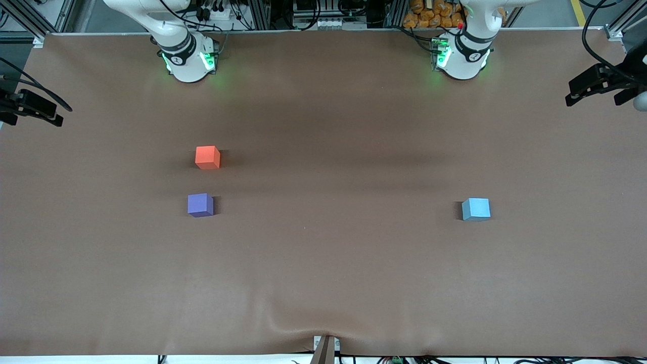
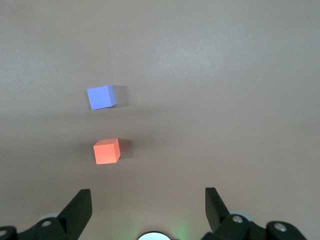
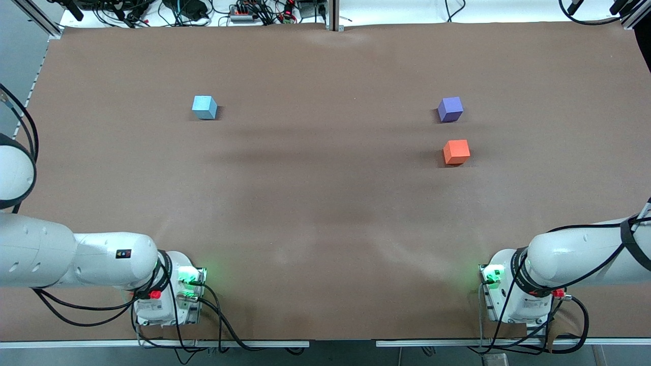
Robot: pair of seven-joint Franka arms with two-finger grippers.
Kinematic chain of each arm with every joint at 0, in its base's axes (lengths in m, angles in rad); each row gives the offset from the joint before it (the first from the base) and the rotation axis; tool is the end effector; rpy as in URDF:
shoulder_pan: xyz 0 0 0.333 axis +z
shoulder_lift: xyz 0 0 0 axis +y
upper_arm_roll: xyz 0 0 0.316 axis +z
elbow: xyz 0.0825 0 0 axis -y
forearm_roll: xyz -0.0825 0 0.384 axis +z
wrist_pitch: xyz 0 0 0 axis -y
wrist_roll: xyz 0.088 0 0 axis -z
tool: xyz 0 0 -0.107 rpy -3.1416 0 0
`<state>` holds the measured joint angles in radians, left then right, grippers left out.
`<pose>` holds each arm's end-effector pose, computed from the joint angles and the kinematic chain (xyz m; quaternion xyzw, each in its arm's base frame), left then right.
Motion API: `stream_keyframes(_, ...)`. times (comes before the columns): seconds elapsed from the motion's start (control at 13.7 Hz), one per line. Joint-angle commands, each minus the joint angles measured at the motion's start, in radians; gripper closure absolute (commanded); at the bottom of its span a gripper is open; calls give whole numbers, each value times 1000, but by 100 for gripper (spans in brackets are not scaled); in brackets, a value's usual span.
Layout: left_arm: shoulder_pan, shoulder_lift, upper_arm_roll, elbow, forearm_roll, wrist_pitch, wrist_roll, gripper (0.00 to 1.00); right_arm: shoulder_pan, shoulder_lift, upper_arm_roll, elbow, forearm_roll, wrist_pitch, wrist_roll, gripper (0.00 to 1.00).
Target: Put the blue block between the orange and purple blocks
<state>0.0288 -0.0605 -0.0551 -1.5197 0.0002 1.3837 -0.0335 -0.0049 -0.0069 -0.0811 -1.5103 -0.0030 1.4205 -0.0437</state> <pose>0.5152 -0.0146 0.6648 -0.9993 -0.0037 0.0377 0.0029 0.5347 -0.0466 0.6438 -0.9989 0.0213 0.0414 0.0015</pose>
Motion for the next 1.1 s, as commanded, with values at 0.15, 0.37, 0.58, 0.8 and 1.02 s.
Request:
stream_keyframes(0.15,8,19,-5,24,18,-9,6,0,-23,5,14,9,9,-9,10,0)
stream_keyframes(0.37,3,25,-5,38,20,-9,3,0,-23,5,14,9,9,-9,12,0)
stream_keyframes(0.58,11,22,-5,26,3,-9,9,0,-21,5,14,7,9,-9,12,0)
stream_keyframes(0.8,8,-51,-14,-75,-2,41,-22,0,-21,5,14,5,9,-11,12,0)
stream_keyframes(1.02,14,-47,-18,-88,-2,43,-11,0,-21,8,14,4,9,-11,12,0)
